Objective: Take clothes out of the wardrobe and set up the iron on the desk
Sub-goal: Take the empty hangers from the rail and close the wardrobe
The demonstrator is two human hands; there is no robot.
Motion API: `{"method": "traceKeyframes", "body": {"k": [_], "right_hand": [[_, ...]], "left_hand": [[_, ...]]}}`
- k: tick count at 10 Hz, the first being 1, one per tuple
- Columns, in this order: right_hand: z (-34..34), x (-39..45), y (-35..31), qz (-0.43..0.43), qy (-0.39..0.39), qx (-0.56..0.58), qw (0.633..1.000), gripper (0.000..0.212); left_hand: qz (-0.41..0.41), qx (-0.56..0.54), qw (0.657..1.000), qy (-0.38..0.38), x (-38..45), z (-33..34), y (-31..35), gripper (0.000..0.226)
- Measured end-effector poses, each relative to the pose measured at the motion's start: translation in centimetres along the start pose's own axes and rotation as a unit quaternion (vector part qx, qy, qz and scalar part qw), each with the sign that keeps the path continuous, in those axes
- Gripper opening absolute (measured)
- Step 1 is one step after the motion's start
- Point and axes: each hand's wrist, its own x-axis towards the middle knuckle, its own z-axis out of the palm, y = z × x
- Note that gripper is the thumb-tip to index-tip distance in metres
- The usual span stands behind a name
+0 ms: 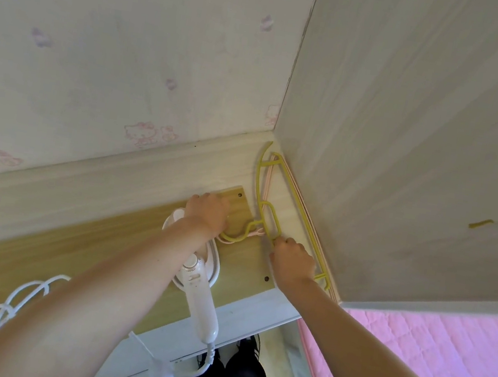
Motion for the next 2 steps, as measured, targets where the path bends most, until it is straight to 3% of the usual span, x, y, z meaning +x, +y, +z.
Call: {"method": "traceKeyframes", "body": {"k": [2], "right_hand": [[-0.32,-0.88,0.38,0.001,0.033,0.045,0.998,0.028]], "left_hand": [[0.020,-0.009,1.000,0.008,-1.04,-0.66,-0.34,0.028]]}}
